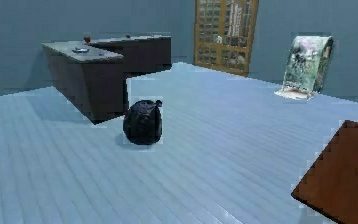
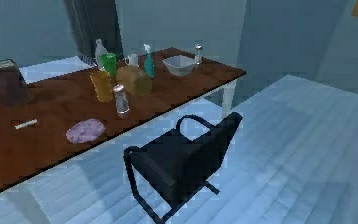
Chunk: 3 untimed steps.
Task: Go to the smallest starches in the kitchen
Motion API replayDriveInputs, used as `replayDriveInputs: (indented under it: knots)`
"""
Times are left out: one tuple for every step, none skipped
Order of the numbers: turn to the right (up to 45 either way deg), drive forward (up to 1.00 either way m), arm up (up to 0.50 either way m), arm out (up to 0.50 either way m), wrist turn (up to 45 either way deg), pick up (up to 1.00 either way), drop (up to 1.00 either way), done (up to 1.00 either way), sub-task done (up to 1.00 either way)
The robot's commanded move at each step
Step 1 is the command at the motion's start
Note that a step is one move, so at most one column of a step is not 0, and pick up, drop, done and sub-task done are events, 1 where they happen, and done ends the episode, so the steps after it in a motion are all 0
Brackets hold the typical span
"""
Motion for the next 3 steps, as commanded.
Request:
replayDriveInputs:
  knots:
    - [0.0, 0.90, 0.00, 0.00, 0.0, 0.00, 0.00, 0.00, 0.00]
    - [27.0, 0.00, 0.00, 0.00, 0.0, 0.00, 0.00, 0.00, 0.00]
    - [0.0, 1.00, 0.00, 0.00, 0.0, 0.00, 0.00, 0.00, 0.00]
